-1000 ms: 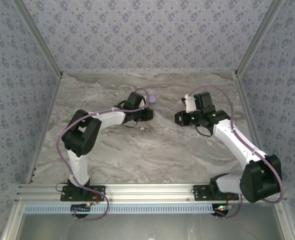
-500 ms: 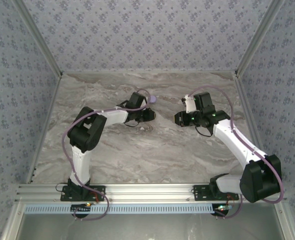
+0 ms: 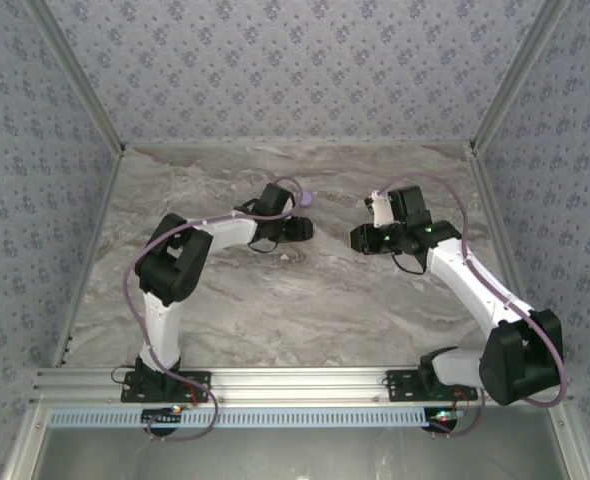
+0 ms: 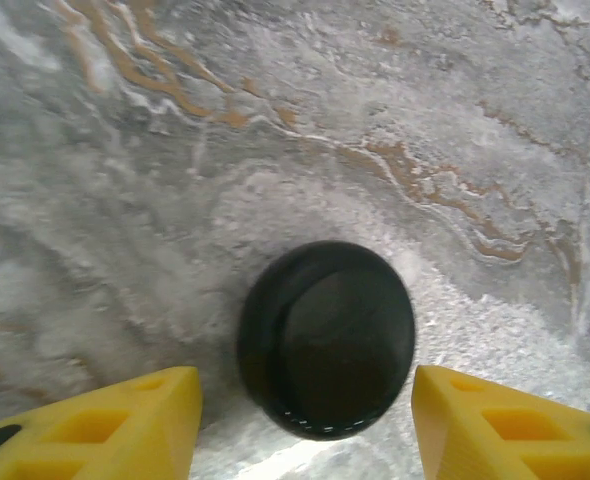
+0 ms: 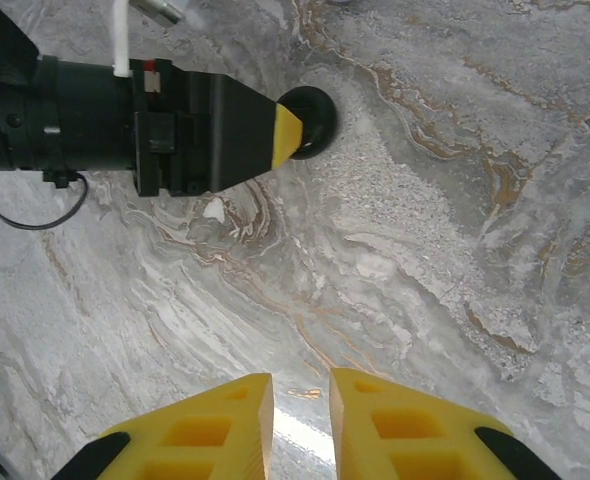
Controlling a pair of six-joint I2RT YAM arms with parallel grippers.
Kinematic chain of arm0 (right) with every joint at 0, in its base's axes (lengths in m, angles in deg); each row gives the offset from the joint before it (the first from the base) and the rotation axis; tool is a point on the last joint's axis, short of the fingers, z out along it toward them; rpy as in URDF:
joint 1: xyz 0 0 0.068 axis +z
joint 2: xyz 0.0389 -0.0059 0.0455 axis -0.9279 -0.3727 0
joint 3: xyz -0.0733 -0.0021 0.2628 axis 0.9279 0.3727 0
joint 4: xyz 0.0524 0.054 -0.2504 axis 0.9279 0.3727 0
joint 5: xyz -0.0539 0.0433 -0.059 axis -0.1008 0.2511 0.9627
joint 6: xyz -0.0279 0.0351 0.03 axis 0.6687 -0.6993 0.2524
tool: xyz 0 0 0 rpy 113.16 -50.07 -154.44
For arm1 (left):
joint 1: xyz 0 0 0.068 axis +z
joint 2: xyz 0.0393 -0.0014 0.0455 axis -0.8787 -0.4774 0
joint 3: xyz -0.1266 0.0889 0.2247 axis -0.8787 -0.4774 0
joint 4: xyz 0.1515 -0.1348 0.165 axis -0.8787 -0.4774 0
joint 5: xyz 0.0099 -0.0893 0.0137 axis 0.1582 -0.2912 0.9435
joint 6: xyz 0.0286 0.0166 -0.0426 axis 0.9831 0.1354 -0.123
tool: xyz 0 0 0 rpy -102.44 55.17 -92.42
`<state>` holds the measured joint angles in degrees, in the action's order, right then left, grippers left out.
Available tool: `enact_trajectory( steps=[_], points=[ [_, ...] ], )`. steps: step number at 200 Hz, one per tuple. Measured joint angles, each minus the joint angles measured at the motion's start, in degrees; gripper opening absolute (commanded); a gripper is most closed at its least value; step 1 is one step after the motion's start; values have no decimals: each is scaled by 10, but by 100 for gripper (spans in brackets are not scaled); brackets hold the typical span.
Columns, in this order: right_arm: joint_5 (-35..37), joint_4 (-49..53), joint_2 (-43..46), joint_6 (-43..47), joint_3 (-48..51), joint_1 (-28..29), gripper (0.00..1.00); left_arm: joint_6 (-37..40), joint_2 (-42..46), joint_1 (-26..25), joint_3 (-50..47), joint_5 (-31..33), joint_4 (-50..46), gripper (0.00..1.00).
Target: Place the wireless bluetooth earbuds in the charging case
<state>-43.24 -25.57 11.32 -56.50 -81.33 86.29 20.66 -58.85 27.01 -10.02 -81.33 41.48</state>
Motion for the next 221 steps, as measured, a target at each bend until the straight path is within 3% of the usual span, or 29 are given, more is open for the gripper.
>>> enact_trajectory(
  steps=[61,137,221],
  points=[
    [56,5,1,4,10,-6,29,51,127,3,-68,87,-46,61],
    [243,-34,38,3,50,-25,38,102,338,9,-182,214,-97,67],
    [387,-129,52,11,108,-76,62,173,468,103,-304,314,-85,72]
  ],
)
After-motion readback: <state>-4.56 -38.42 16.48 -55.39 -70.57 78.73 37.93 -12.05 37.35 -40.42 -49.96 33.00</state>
